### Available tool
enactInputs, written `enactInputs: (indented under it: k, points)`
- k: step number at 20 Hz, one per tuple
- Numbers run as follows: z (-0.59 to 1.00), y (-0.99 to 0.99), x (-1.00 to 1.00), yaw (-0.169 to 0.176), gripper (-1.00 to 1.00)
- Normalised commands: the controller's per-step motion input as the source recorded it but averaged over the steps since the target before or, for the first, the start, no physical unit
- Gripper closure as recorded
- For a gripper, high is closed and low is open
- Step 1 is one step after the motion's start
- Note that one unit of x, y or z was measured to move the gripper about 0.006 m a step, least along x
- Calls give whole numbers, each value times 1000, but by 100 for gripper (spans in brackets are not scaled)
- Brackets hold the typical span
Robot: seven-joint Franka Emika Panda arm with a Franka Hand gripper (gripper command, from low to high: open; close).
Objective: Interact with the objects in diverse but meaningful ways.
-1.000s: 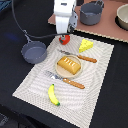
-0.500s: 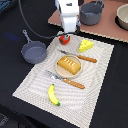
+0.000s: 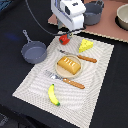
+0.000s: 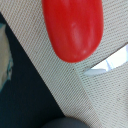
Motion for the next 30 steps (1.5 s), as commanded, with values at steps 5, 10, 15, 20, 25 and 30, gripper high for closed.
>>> enactInputs:
  k: [5, 10, 15, 20, 25, 30]
  points:
    - [-213, 2, 17, 74, -100]
    - [-226, 104, 37, 67, -100]
    - [-290, 134, 12, 74, -100]
    - [-323, 62, 0, 85, 100]
    - [-241, 17, 0, 80, 100]
    - [144, 0, 34, 63, 100]
